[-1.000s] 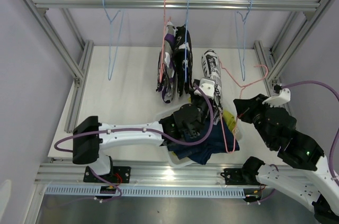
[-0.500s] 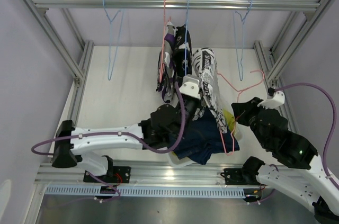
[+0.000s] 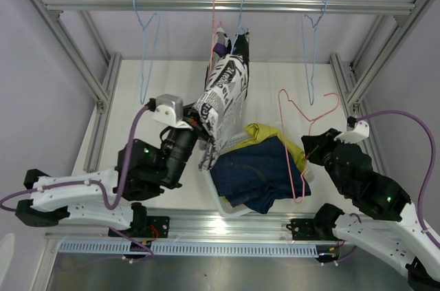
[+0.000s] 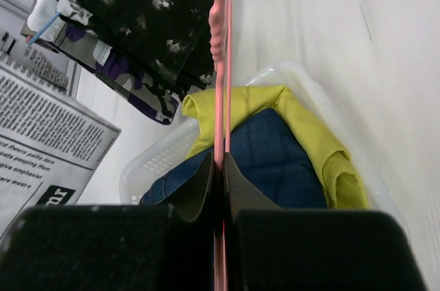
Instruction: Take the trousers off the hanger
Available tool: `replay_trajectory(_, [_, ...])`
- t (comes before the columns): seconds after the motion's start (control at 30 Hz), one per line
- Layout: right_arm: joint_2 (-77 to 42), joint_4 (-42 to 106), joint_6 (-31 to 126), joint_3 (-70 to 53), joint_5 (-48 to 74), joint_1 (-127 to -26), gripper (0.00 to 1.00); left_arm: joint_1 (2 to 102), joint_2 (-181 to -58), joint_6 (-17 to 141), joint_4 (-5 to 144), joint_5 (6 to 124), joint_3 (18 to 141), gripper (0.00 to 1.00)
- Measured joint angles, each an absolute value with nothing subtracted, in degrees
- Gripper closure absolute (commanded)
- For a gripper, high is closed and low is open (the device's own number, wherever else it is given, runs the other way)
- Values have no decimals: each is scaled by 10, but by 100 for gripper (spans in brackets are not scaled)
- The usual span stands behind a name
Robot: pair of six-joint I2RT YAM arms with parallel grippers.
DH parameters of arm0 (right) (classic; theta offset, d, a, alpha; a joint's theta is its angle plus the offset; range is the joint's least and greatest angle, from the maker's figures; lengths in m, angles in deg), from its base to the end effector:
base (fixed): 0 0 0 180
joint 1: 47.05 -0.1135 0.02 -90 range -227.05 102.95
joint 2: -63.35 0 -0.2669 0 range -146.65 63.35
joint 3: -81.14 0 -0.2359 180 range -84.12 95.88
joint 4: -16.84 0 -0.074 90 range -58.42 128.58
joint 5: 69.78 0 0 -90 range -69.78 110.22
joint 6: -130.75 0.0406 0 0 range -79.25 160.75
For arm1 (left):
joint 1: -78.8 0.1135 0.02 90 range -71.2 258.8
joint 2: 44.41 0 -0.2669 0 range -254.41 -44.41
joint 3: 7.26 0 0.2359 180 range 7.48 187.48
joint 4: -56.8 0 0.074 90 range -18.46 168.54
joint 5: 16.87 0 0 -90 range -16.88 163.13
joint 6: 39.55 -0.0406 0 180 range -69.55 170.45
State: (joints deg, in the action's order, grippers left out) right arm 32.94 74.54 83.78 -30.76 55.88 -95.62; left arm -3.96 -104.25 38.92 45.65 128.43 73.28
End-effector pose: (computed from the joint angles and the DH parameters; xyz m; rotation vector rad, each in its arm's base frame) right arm 0.0687 0.0421 0.3562 0.3245 1.8557 0.5103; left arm 0.0569 -0.1834 0.4789 0.0864 1.2844 -0.5822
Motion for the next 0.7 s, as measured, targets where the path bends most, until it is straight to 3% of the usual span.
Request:
replay_trajectory(0.37, [330, 746, 829, -307, 569, -956, 100, -41, -881, 428, 547, 1304, 583, 99])
replay_trajectory(0.7, [341, 762, 822, -305, 575, -956, 100, -42, -842, 481, 615, 1331, 517, 99])
